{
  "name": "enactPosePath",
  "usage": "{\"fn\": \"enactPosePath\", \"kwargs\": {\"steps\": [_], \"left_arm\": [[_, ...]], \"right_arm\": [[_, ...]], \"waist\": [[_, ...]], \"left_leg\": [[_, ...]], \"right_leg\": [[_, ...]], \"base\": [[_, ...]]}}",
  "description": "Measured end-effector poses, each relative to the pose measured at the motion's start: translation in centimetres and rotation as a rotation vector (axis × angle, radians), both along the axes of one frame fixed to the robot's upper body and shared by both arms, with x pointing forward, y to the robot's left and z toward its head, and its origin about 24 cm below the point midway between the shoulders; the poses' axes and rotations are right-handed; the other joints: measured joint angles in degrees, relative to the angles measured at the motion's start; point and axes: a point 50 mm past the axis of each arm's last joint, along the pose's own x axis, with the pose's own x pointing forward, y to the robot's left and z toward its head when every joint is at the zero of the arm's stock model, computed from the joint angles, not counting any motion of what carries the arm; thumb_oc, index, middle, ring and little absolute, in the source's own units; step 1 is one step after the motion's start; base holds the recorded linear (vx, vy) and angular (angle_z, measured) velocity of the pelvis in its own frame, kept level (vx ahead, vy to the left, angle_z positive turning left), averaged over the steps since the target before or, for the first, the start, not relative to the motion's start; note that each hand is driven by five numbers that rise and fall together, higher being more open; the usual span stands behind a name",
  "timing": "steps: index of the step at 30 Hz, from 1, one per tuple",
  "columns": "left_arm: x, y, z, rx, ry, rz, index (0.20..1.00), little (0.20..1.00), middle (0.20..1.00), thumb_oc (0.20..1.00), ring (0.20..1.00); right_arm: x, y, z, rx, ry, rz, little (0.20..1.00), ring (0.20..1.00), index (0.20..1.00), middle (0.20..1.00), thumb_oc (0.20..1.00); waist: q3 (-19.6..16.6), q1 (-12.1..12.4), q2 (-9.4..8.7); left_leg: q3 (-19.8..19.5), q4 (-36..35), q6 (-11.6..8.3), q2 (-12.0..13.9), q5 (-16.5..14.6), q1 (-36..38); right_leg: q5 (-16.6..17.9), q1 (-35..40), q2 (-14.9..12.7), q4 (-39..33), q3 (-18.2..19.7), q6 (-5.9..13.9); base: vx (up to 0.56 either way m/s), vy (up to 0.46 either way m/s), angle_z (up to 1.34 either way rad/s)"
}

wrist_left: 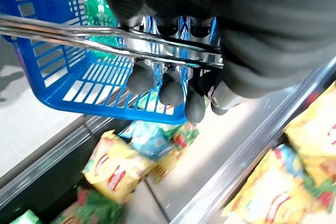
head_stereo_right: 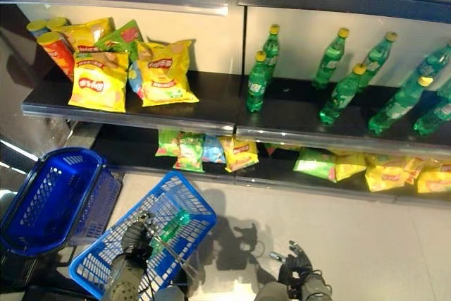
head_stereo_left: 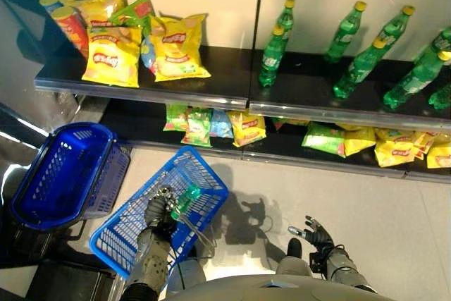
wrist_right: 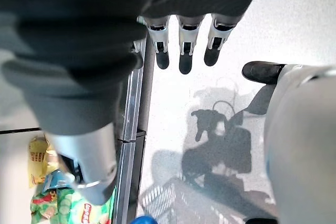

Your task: Pick up the snacks into the basket

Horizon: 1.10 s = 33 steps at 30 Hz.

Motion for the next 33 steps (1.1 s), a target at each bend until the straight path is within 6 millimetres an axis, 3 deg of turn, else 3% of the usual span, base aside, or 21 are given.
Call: {"fn": "enactPosePath", "kwargs": {"steps": [1, 3, 4, 5, 6, 7, 9, 10, 11, 12, 13, 17, 19, 21, 24, 25, 26, 27, 28, 29, 33], "left_arm": [[-0.2, 0.0, -0.1, -0.002, 0.006, 0.005, 0.2, 0.2, 0.2, 0.2, 0.2], [-0.6, -0.2, -0.3, -0.009, 0.015, 0.006, 0.2, 0.2, 0.2, 0.2, 0.2], [-0.7, -0.2, -0.4, -0.012, 0.018, 0.008, 0.2, 0.2, 0.2, 0.2, 0.2], [-0.9, -0.5, -0.6, -0.022, 0.025, 0.012, 0.2, 0.2, 0.2, 0.2, 0.2], [-1.3, -0.3, -0.7, -0.022, 0.029, 0.027, 0.2, 0.2, 0.2, 0.2, 0.2], [-1.6, -0.1, -0.8, -0.018, 0.035, 0.03, 0.2, 0.2, 0.2, 0.2, 0.2], [-1.6, 0.4, -0.7, -0.004, 0.035, 0.029, 0.2, 0.2, 0.2, 0.2, 0.2], [-1.9, 0.3, -0.8, -0.006, 0.04, 0.025, 0.2, 0.2, 0.2, 0.2, 0.2], [-2.0, 0.1, -0.9, -0.012, 0.044, 0.023, 0.2, 0.2, 0.2, 0.2, 0.2], [-1.9, -0.4, -1.0, -0.028, 0.045, 0.019, 0.2, 0.2, 0.2, 0.2, 0.2], [-1.7, -1.0, -1.0, -0.049, 0.032, 0.01, 0.2, 0.2, 0.2, 0.2, 0.2], [-1.4, -1.4, -0.9, -0.067, 0.016, 0.01, 0.2, 0.2, 0.2, 0.2, 0.2], [-0.8, -1.8, -0.6, -0.077, -0.005, 0.0, 0.2, 0.2, 0.2, 0.2, 0.2], [-0.9, -1.7, -0.6, -0.078, -0.008, -0.001, 0.2, 0.2, 0.2, 0.2, 0.2], [-0.5, -1.9, -0.3, -0.068, -0.023, -0.032, 0.2, 0.2, 0.2, 0.2, 0.2], [-0.5, -2.0, -0.3, -0.066, -0.021, -0.04, 0.2, 0.2, 0.2, 0.2, 0.2], [-0.6, -2.2, -0.4, -0.071, -0.018, -0.045, 0.2, 0.2, 0.2, 0.2, 0.2], [-0.7, -2.4, -0.5, -0.077, -0.013, -0.049, 0.2, 0.2, 0.2, 0.2, 0.2], [-0.8, -2.7, -0.6, -0.084, -0.01, -0.049, 0.2, 0.2, 0.2, 0.2, 0.2], [-0.8, -2.6, -0.6, -0.083, -0.006, -0.05, 0.2, 0.2, 0.2, 0.2, 0.2], [-0.8, -1.9, -0.6, -0.066, -0.001, -0.05, 0.2, 0.2, 0.2, 0.2, 0.2]], "right_arm": [[0.0, -0.1, 0.0, -0.003, 0.0, 0.001, 1.0, 1.0, 1.0, 1.0, 1.0], [0.0, 0.1, 0.1, -0.004, -0.01, 0.02, 1.0, 1.0, 1.0, 1.0, 1.0], [0.5, 0.3, 0.3, 0.001, -0.027, 0.029, 1.0, 1.0, 1.0, 1.0, 1.0], [0.6, 0.9, 0.4, 0.015, -0.038, 0.048, 1.0, 1.0, 1.0, 1.0, 1.0], [0.6, 1.2, 0.4, 0.019, -0.037, 0.075, 1.0, 1.0, 1.0, 1.0, 1.0], [0.8, 1.6, 0.4, 0.028, -0.042, 0.095, 1.0, 1.0, 1.0, 1.0, 1.0], [0.7, 1.5, 0.4, 0.029, -0.041, 0.102, 1.0, 1.0, 1.0, 1.0, 1.0], [0.4, 1.4, 0.3, 0.027, -0.03, 0.104, 1.0, 1.0, 1.0, 1.0, 1.0], [0.2, 1.3, 0.3, 0.024, -0.027, 0.11, 1.0, 1.0, 1.0, 1.0, 1.0], [0.0, 1.4, 0.2, 0.022, -0.021, 0.13, 1.0, 1.0, 1.0, 1.0, 1.0], [-0.2, 1.2, 0.1, 0.017, -0.011, 0.134, 1.0, 1.0, 1.0, 1.0, 1.0], [1.5, 1.3, 1.0, 0.016, -0.082, 0.155, 1.0, 1.0, 1.0, 1.0, 1.0], [1.7, 0.9, 1.3, 0.003, -0.093, 0.17, 1.0, 1.0, 1.0, 1.0, 1.0], [1.4, 0.5, 1.2, -0.003, -0.084, 0.178, 1.0, 1.0, 1.0, 1.0, 1.0], [0.4, -0.3, 1.0, -0.018, -0.056, 0.178, 1.0, 1.0, 1.0, 1.0, 1.0], [-0.2, -0.7, 0.8, -0.027, -0.04, 0.171, 1.0, 1.0, 1.0, 1.0, 1.0], [-0.7, -1.2, 0.7, -0.036, -0.025, 0.154, 1.0, 1.0, 1.0, 1.0, 1.0], [-0.9, -1.7, 0.7, -0.051, -0.014, 0.148, 1.0, 1.0, 1.0, 1.0, 1.0], [-1.6, -2.0, 0.5, -0.06, 0.011, 0.145, 1.0, 1.0, 1.0, 1.0, 1.0], [-2.0, -1.7, 0.2, -0.063, 0.027, 0.145, 1.0, 1.0, 1.0, 1.0, 1.0], [-1.5, 1.2, -0.3, -0.009, 0.018, 0.172, 1.0, 1.0, 1.0, 1.0, 1.0]], "waist": [[0.1, 0.4, 0.16], [0.2, 1.1, 0.79], [0.6, 1.3, 1.53], [0.8, 1.0, 2.06], [0.6, 1.5, 2.9], [0.5, 1.1, 3.56], [0.2, 0.9, 3.12], [-0.1, 0.8, 2.15], [-0.2, 0.4, 1.97], [0.1, -0.2, 2.65], [0.4, -0.5, 3.1], [0.6, 0.4, 2.8], [0.7, 1.2, 2.59], [1.0, 0.6, 2.34], [1.1, 0.8, 3.07], [0.9, 0.6, 3.75], [0.6, 0.6, 4.6], [0.2, 0.5, 5.3], [0.2, 0.4, 5.87], [0.0, 0.6, 4.68], [-0.8, 0.9, 1.81]], "left_leg": [[0.9, -0.6, 0.22, 0.1, 0.0, 0.4], [2.3, -0.8, 2.26, -1.6, -0.4, 1.9], [2.6, -1.5, 2.86, -1.1, -0.4, 2.5], [3.2, -3.5, 3.99, -1.0, 0.3, 4.3], [2.9, -5.2, 4.2, -0.2, 1.1, 4.9], [1.2, -7.2, 4.65, 0.7, 2.3, 5.3], [1.1, -8.5, 4.8, 0.5, 3.2, 5.3], [0.9, -9.3, 4.82, -0.9, 3.5, 5.3], [0.7, -9.9, 4.76, -1.4, 3.6, 5.7], [-1.4, -9.0, 3.85, -0.9, 4.1, 5.4], [-2.2, -8.5, 3.67, -0.9, 4.0, 5.5], [-1.4, -2.7, 3.34, -1.3, 3.9, 3.0], [-2.6, 0.2, 3.29, -1.4, 3.8, 1.1], [-2.1, 1.2, 2.52, -0.4, 2.9, 0.2], [-2.2, -4.1, 1.96, 5.0, 3.1, 0.0], [-0.5, -6.2, 2.28, 6.8, 3.3, 0.3], [-0.5, -7.8, 2.82, 7.3, 3.7, 0.7], [-0.7, -8.6, 3.31, 7.0, 4.0, 1.6], [-0.8, -9.1, 1.99, 6.8, 6.7, 2.4], [-0.1, -9.9, -1.09, 5.1, 7.1, 3.0], [3.9, -10.3, 1.73, 0.6, 6.0, 3.3]], "right_leg": [[1.2, -0.8, -0.5, 1.3, -0.7, -1.58], [7.2, -2.8, -1.6, 3.6, -3.2, -6.94], [9.1, -3.7, -1.9, 4.5, -3.7, -6.93], [6.9, -6.0, -0.1, 8.9, -3.6, -5.62], [2.0, -7.4, 2.8, 12.2, -3.1, -4.47], [-2.6, -8.1, 8.3, 14.1, -3.2, -3.53], [-5.7, -8.1, 12.2, 13.4, -6.9, -4.73], [-6.3, -6.1, 14.3, 7.3, -9.0, -5.8], [-7.1, -5.0, 15.1, 4.3, -8.4, -7.82], [-6.3, -1.8, 19.1, 0.5, -0.4, -8.59], [-5.4, -0.1, 19.9, -1.1, 0.8, -11.5], [-5.3, 1.7, 19.4, -3.4, 0.3, -12.1], [-4.7, 2.0, 18.9, -4.4, 0.0, -12.86], [-5.4, 3.4, 18.6, -5.6, -0.5, -13.47], [-5.7, 3.0, 19.1, -5.5, -0.4, -12.71], [-5.4, 2.9, 19.3, -5.7, -0.6, -11.93], [-5.2, 3.0, 19.2, -5.9, -0.6, -10.91], [-4.9, 3.0, 19.3, -5.8, -0.5, -10.15], [-4.4, 3.0, 19.3, -5.7, -0.1, -9.33], [-3.7, 2.7, 17.3, -6.1, 0.8, -7.51], [-0.8, 1.6, 12.8, -8.2, 1.4, -5.04]], "base": [[0.1, 0.407, -0.33], [0.1, 0.31, -0.41], [0.11, 0.175, -0.42], [0.08, 0.1, -0.51], [0.1, 0.048, -0.49], [0.07, 0.017, -0.25], [0.11, -0.024, 0.0], [0.16, -0.091, 0.08], [0.17, -0.119, 0.41], [0.1, -0.092, 0.63], [0.06, -0.067, 0.63], [0.06, 0.009, 0.17], [0.15, 0.179, 0.14], [0.18, 0.207, 0.26], [0.12, 0.18, 0.07], [0.12, 0.224, -0.04], [0.12, 0.224, -0.09], [0.05, 0.141, -0.16], [0.03, 0.154, -0.28], [0.04, 0.178, -0.37], [0.02, 0.098, -0.39]]}}
